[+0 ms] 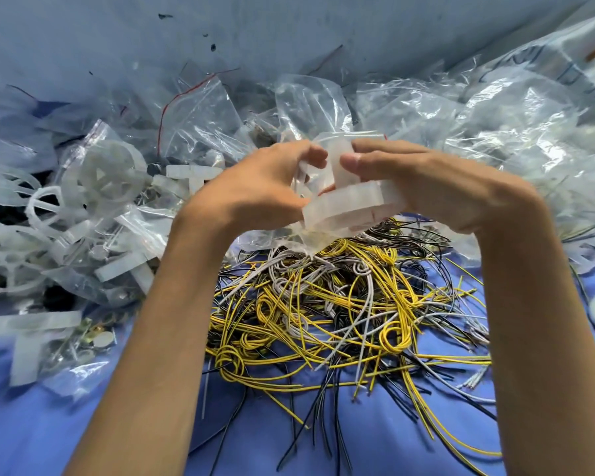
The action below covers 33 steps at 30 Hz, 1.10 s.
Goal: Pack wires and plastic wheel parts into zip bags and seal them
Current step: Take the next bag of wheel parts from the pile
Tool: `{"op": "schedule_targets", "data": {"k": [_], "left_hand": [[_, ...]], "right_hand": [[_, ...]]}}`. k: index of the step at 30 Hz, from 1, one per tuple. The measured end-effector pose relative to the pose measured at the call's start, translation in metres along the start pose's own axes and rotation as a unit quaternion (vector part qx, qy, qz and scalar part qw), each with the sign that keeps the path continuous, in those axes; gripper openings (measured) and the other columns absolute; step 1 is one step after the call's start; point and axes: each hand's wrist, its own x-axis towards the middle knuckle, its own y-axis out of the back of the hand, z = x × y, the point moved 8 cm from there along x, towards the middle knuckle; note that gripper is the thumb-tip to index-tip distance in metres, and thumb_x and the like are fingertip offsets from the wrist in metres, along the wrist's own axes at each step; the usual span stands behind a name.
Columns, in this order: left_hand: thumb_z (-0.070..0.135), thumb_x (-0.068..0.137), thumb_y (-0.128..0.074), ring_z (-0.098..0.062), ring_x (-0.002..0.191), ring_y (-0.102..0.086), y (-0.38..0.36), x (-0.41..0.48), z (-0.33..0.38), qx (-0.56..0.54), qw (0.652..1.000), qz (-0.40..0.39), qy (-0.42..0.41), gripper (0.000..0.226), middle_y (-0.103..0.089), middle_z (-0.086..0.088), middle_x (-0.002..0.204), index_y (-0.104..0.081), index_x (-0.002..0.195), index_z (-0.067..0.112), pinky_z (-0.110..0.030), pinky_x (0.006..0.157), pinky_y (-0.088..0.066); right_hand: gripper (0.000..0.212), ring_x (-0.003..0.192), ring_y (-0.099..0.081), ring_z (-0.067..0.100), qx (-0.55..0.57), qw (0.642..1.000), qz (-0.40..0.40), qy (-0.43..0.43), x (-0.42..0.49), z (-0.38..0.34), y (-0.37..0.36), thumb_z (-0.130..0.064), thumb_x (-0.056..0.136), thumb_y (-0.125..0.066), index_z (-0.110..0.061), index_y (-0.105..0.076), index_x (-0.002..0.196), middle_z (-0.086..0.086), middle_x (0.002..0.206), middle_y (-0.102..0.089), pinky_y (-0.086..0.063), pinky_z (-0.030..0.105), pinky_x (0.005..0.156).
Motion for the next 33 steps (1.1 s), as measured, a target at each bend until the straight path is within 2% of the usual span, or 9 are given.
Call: {"op": "schedule_targets", "data": {"k": [3,8,12,14,19,22,27,30,33], "left_hand": [[0.015,0.075,-0.073,-0.001,0.086,-0.052,-0.005,0.0,-0.004,0.008,1.0,-0.029,-0.005,0.071,-0.05,0.018,0.107,-0.042,0.138,0.024,-0.011,0.081,-0.042],[0.002,0.076,-0.066,0.003,0.104,-0.043,-0.008,0.0,0.0,0.035,0.998,-0.051,-0.027,0.084,-0.043,0.01,0.136,-0.027,0.147,0.022,0.001,0.076,-0.036],[-0.003,0.075,-0.062,-0.006,0.127,-0.036,-0.004,-0.001,0.011,0.05,0.996,-0.026,-0.067,0.081,-0.038,0.001,0.141,-0.028,0.146,0.018,-0.018,0.101,-0.035],[-0.003,0.074,-0.059,-0.012,0.126,-0.037,-0.003,-0.002,0.014,0.047,0.996,-0.017,-0.076,0.08,-0.041,0.003,0.131,-0.03,0.145,0.019,-0.027,0.104,-0.037],[0.005,0.075,-0.053,-0.009,0.115,-0.039,0.005,-0.003,0.015,0.053,0.996,0.02,-0.076,0.076,-0.042,0.005,0.127,-0.03,0.145,0.018,-0.008,0.09,-0.032],[-0.006,0.076,-0.051,-0.004,0.123,-0.035,0.01,-0.004,0.017,0.055,0.994,0.043,-0.082,0.072,-0.043,0.002,0.136,-0.034,0.143,0.015,0.0,0.09,-0.025],[-0.012,0.075,-0.044,-0.011,0.125,-0.038,0.021,-0.006,0.023,0.053,0.99,0.102,-0.082,0.069,-0.046,0.003,0.13,-0.041,0.138,0.014,-0.011,0.097,-0.027],[-0.014,0.075,-0.04,-0.011,0.126,-0.037,0.026,-0.006,0.022,0.072,0.987,0.121,-0.073,0.07,-0.041,0.012,0.123,-0.042,0.137,0.017,-0.008,0.095,-0.027],[-0.014,0.073,-0.036,-0.015,0.134,-0.028,0.016,-0.004,0.023,0.118,0.988,0.068,-0.071,0.068,-0.038,0.007,0.142,-0.057,0.123,0.027,-0.024,0.112,-0.02]], "right_hand": [[0.041,0.083,-0.066,0.016,0.044,0.999,-0.007,-0.007,0.0,0.001,0.001,-0.034,0.086,-0.049,-0.006,-0.054,0.116,0.003,0.103,-0.064,-0.059,0.031,0.071],[0.017,0.091,-0.069,0.028,-0.008,0.997,0.07,0.002,0.001,0.0,0.018,-0.032,0.1,-0.04,-0.019,-0.05,0.095,0.009,0.101,-0.06,-0.059,0.045,0.07],[0.026,0.066,-0.048,0.012,-0.314,0.94,0.135,0.012,0.007,-0.002,0.024,-0.04,0.097,-0.044,-0.02,-0.045,0.081,0.001,0.078,-0.054,-0.037,0.014,0.056],[0.027,0.063,-0.042,0.003,-0.366,0.921,0.135,0.012,0.009,-0.003,0.017,-0.042,0.097,-0.043,-0.023,-0.04,0.078,-0.008,0.073,-0.047,-0.029,0.013,0.047],[0.02,0.073,-0.042,0.015,-0.377,0.912,0.159,0.033,0.018,-0.005,0.007,-0.04,0.097,-0.043,-0.02,-0.042,0.098,-0.005,0.09,-0.046,-0.031,0.004,0.053],[0.025,0.091,-0.048,0.021,-0.407,0.9,0.151,-0.027,0.022,0.009,0.005,-0.039,0.096,-0.044,-0.016,-0.047,0.107,0.004,0.107,-0.054,-0.036,0.027,0.065],[0.037,0.116,-0.054,0.018,-0.329,0.93,0.162,0.016,0.024,-0.001,0.006,-0.034,0.096,-0.048,-0.015,-0.047,0.128,0.005,0.134,-0.052,-0.043,0.033,0.095],[0.036,0.116,-0.055,0.02,-0.362,0.927,0.095,-0.024,0.025,0.01,0.0,-0.037,0.096,-0.048,-0.019,-0.052,0.127,0.005,0.131,-0.056,-0.044,0.036,0.098],[0.04,0.114,-0.054,0.022,-0.408,0.908,0.049,-0.077,0.026,0.024,-0.005,-0.044,0.094,-0.049,-0.022,-0.052,0.127,0.004,0.128,-0.059,-0.043,0.035,0.096]]}}
